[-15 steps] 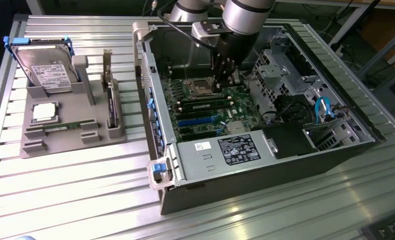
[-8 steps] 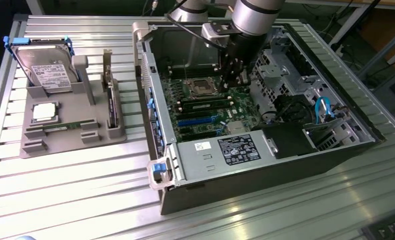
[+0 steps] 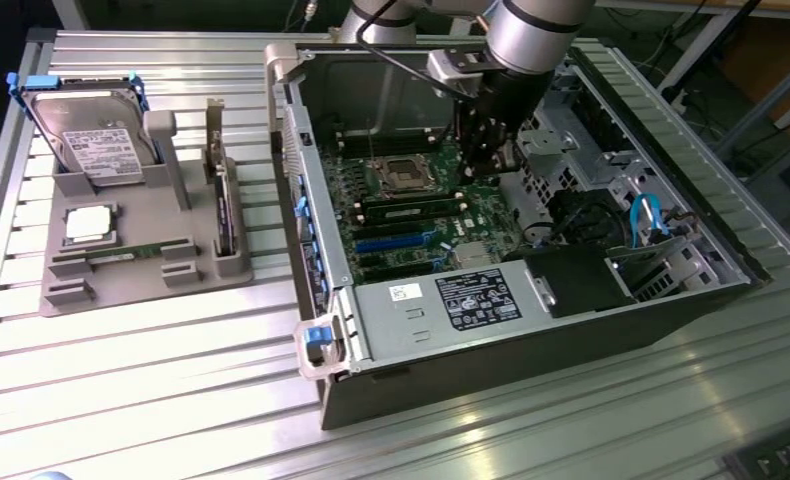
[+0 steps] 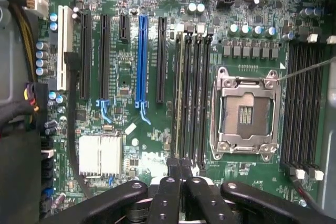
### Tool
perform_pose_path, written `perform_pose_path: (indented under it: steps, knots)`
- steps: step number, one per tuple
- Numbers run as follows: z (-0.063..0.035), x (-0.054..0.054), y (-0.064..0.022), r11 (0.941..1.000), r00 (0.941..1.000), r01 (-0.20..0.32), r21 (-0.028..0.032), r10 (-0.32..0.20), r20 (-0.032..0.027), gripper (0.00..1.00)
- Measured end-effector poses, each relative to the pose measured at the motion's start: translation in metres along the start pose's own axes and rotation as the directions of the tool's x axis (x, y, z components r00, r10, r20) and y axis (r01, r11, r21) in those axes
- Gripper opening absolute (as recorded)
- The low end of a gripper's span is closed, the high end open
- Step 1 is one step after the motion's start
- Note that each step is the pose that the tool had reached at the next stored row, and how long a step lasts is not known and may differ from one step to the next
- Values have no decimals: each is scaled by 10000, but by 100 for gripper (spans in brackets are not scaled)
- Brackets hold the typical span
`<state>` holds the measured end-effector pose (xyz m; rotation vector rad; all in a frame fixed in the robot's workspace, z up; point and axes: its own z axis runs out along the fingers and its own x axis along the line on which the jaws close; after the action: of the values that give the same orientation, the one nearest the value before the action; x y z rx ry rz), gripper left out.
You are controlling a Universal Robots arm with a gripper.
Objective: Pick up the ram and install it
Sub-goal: 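Press down the ram until it locks into place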
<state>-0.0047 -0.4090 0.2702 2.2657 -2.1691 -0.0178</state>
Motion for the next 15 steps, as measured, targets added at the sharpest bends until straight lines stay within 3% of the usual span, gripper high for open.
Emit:
perform_pose_path:
  steps: [4, 12, 15]
  knots:
    - [7, -1, -4, 10000, 10000, -1, 2, 1, 5, 11]
    - [161, 1, -6, 10000, 10000, 0, 98, 0, -6, 11]
    - [260, 1, -7, 9999, 10000, 0, 154, 0, -8, 11]
